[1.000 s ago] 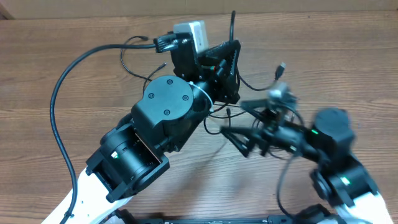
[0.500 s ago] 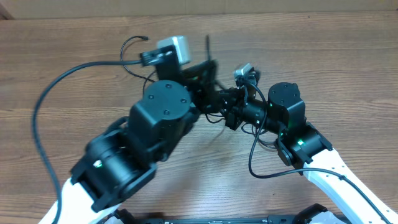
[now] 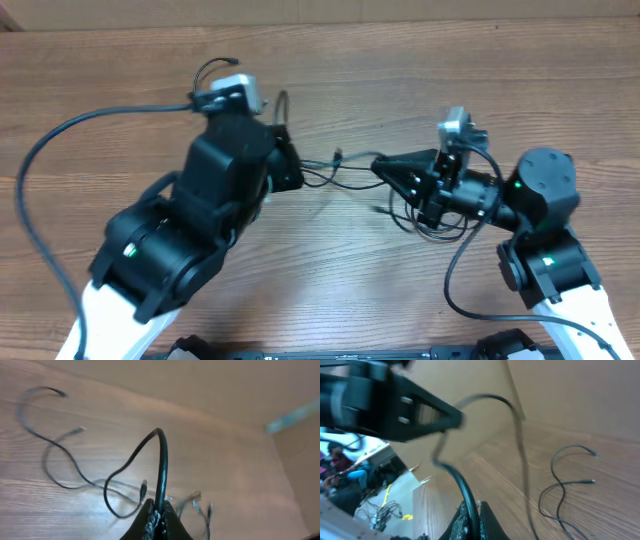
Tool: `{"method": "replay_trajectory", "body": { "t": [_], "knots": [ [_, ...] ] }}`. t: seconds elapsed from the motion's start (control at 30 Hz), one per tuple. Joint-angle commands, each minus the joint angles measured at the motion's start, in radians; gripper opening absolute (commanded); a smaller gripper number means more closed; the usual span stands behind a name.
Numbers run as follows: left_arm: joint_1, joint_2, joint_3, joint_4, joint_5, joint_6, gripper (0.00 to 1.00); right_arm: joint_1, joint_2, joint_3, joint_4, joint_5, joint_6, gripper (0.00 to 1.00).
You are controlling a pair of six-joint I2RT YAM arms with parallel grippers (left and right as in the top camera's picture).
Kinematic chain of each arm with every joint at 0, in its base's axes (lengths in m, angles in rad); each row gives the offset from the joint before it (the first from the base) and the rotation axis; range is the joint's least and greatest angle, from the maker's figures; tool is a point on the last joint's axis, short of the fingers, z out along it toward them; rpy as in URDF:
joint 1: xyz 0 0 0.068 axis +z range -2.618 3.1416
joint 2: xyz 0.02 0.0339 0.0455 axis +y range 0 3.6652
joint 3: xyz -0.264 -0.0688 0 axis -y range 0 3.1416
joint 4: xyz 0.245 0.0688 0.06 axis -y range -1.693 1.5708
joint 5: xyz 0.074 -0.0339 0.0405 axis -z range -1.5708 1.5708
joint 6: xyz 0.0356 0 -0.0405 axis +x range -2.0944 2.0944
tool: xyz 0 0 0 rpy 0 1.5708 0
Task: Untangle cables
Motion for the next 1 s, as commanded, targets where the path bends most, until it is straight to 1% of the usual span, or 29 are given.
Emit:
{"method": "replay_trajectory", "body": {
  "t": [0.0, 0.07, 0.13, 0.23, 0.27, 0.3, 0.43, 0.6, 0.77, 0.97],
  "knots": [
    [-0.002, 0.084, -0.005, 0.034, 0.356, 0.320, 0.04, -0.010, -0.005, 0.005, -0.011, -0.099, -0.010, 0.04],
    [-0.002, 0.124, -0.005, 0.037, 0.553, 0.521, 0.04, -0.010, 0.000, 0.005, -0.029, -0.116, -0.051, 0.04],
    [-0.002, 0.159, -0.005, 0.008, 0.674, 0.666, 0.04, -0.011, 0.001, 0.005, -0.053, -0.114, -0.102, 0.04],
    [-0.001, 0.187, -0.005, -0.032, 0.687, 0.740, 0.04, -0.013, 0.001, 0.005, -0.085, -0.101, -0.177, 0.04],
    [-0.001, 0.187, -0.005, -0.038, 0.687, 0.755, 0.04, -0.013, 0.001, 0.005, -0.100, -0.076, -0.195, 0.04],
    [0.000, 0.182, -0.004, -0.040, 0.687, 0.773, 0.04, -0.013, 0.001, 0.005, -0.132, -0.006, -0.220, 0.04],
    [0.000, 0.156, -0.004, -0.044, 0.681, 0.788, 0.04, -0.013, 0.001, 0.005, -0.199, 0.156, -0.280, 0.04],
    [0.006, 0.114, -0.004, -0.066, 0.610, 0.789, 0.04, -0.013, 0.001, 0.005, -0.257, 0.277, -0.320, 0.04],
    [0.026, 0.089, -0.004, -0.094, 0.603, 0.795, 0.04, -0.013, 0.001, 0.005, -0.275, 0.312, -0.319, 0.04],
    [0.029, 0.089, -0.004, -0.083, 0.690, 0.795, 0.04, 0.009, 0.026, 0.004, -0.317, 0.309, -0.319, 0.04]
  ]
}}
